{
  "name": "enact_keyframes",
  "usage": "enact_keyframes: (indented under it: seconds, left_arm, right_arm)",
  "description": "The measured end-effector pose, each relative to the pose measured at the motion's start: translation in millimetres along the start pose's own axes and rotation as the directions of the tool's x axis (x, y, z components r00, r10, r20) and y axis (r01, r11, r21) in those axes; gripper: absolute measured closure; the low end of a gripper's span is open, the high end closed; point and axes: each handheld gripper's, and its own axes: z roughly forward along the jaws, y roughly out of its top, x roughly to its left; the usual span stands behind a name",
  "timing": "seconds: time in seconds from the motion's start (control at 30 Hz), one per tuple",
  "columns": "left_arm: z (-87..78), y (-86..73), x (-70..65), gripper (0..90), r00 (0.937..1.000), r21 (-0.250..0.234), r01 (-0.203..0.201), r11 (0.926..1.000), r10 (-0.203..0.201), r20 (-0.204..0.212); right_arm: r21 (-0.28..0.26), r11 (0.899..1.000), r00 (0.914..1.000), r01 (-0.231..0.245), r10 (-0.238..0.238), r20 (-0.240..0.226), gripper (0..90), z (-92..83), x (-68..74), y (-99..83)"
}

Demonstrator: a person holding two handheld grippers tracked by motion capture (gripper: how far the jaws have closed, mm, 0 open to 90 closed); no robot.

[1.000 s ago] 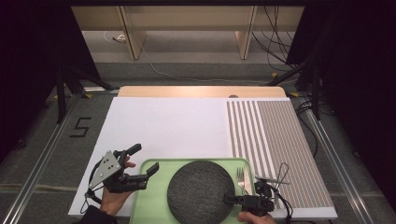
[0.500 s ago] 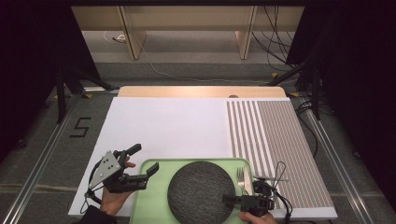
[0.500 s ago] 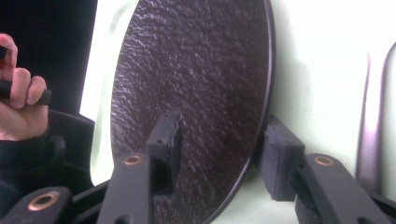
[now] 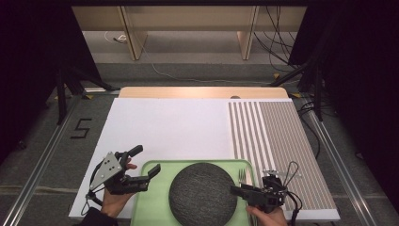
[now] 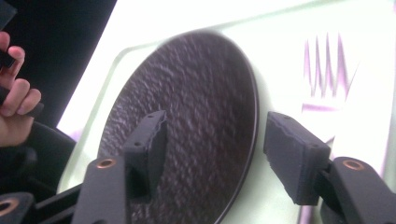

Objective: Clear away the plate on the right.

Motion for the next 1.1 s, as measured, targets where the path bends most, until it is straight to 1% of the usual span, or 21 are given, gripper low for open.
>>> enact_keyframes:
  seconds: [0.07, 0.1, 0.17, 0.23, 0.27, 0.3, 0.33, 0.4, 0.43, 0.47, 0.53, 0.57, 0.63, 0.7, 0.73, 0.77, 0.8, 0.83, 0.87, 0.93, 1.1]
  left_arm:
    - [0.4, -0.1, 0.1, 11.7, 1.0, 0.002, 0.001, 1.0, -0.001, 0.0]
    - [0.5, -0.2, 0.2, 11.6, 1.0, 0.004, 0.0, 1.0, 0.0, 0.0]
    - [0.7, -0.2, 0.2, 11.7, 1.0, 0.005, -0.001, 1.0, 0.001, 0.002]
    - [1.0, -0.2, -0.3, 11.6, 1.0, 0.007, -0.002, 1.0, 0.002, 0.003]
    - [1.2, -0.3, -0.6, 11.6, 1.0, 0.012, -0.004, 0.9999, 0.004, 0.007]
    - [1.3, -0.3, -0.7, 11.5, 1.0, 0.015, -0.005, 0.9999, 0.005, 0.008]
    - [1.4, -0.5, -0.7, 11.4, 0.9999, 0.015, -0.006, 0.9999, 0.006, 0.01]
    - [1.3, -0.9, -0.4, 11.4, 0.9999, 0.017, 0.002, 0.9998, -0.003, 0.014]
    - [1.2, -1.0, -0.2, 11.3, 0.9999, 0.02, 0.005, 0.9998, -0.005, 0.015]
    - [1.0, -1.0, -0.2, 11.2, 0.9998, 0.021, 0.006, 0.9998, -0.006, 0.017]
    - [0.5, -0.9, -0.8, 11.2, 0.9998, 0.02, 0.003, 0.9998, -0.004, 0.019]
    - [0.4, -0.9, -1.1, 11.2, 0.9998, 0.021, 0.001, 0.9998, -0.001, 0.022]
    - [0.1, -1.0, -1.5, 11.1, 0.9997, 0.02, 0.0, 0.9998, -0.001, 0.023]
    - [0.1, -1.0, -0.9, 11.1, 0.9997, 0.021, 0.002, 0.9998, -0.002, 0.024]
    - [0.1, -1.0, -0.8, 11.1, 0.9997, 0.022, 0.003, 0.9998, -0.004, 0.024]
    - [0.3, -0.9, -0.8, 11.1, 0.9997, 0.021, 0.003, 0.9998, -0.003, 0.025]
    - [0.5, -0.9, -0.9, 11.1, 0.9997, 0.021, 0.002, 0.9998, -0.003, 0.025]
    - [0.7, -1.0, -1.0, 11.1, 0.9996, 0.023, 0.002, 0.9997, -0.003, 0.026]
    - [1.0, -1.0, -1.2, 11.1, 0.9996, 0.025, 0.001, 0.9997, -0.002, 0.027]
    - [1.2, -1.0, -1.5, 11.1, 0.9996, 0.027, 0.0, 0.9996, -0.001, 0.029]
    - [1.1, -1.1, -1.5, 11.1, 0.9995, 0.026, 0.0, 0.9997, -0.001, 0.032]
  right_arm:
    - [-0.046, 0.996, 0.9971, 0.076, -0.075, 0.013, 37.8, -4.1, 4.0, 3.3]
    - [-0.067, 0.991, 0.9933, 0.115, -0.115, 0.013, 36.6, -6.3, 6.2, 4.9]
    - [-0.113, 0.978, 0.9848, 0.174, -0.173, 0.012, 34.0, -10.6, 11.0, 6.9]
    - [-0.151, 0.962, 0.9733, 0.229, -0.229, 0.019, 31.0, -14.7, 15.8, 7.7]
    - [-0.169, 0.951, 0.9657, 0.259, -0.258, 0.026, 29.4, -16.4, 18.2, 7.9]
    - [-0.194, 0.935, 0.955, 0.296, -0.295, 0.035, 27.8, -18.8, 21.4, 8.0]
    - [-0.209, 0.925, 0.9477, 0.318, -0.316, 0.045, 26.9, -20.1, 23.2, 8.2]
    - [-0.25, 0.893, 0.9272, 0.374, -0.365, 0.084, 24.1, -24.2, 27.5, 7.7]
    - [-0.268, 0.88, 0.9198, 0.392, -0.38, 0.099, 22.9, -26.2, 29.0, 7.2]
    - [-0.281, 0.87, 0.9138, 0.406, -0.391, 0.112, 21.6, -27.8, 30.0, 7.0]
    - [-0.298, 0.856, 0.9062, 0.423, -0.402, 0.133, 21.4, -30.6, 31.6, 6.9]
    - [-0.302, 0.852, 0.9043, 0.427, -0.405, 0.136, 21.3, -31.5, 31.7, 6.9]
    - [-0.301, 0.849, 0.9008, 0.434, -0.409, 0.146, 21.1, -32.6, 32.2, 6.9]
    - [-0.307, 0.846, 0.8999, 0.436, -0.41, 0.148, 20.7, -32.9, 32.3, 6.9]
    - [-0.314, 0.838, 0.8946, 0.447, -0.418, 0.158, 20.3, -33.1, 32.7, 6.6]
    - [-0.316, 0.833, 0.891, 0.454, -0.423, 0.165, 19.6, -33.7, 33.1, 6.3]
    - [-0.321, 0.825, 0.8852, 0.465, -0.43, 0.176, 19.5, -34.3, 33.6, 6.0]
    - [-0.325, 0.82, 0.882, 0.471, -0.435, 0.181, 19.1, -35.2, 33.9, 5.8]
    - [-0.336, 0.814, 0.881, 0.473, -0.437, 0.182, 18.7, -36.0, 34.0, 5.6]
    - [-0.346, 0.807, 0.8781, 0.479, -0.44, 0.189, 18.5, -37.9, 33.9, 5.4]
    - [-0.353, 0.806, 0.8799, 0.475, -0.432, 0.197, 18.4, -39.1, 33.4, 5.5]
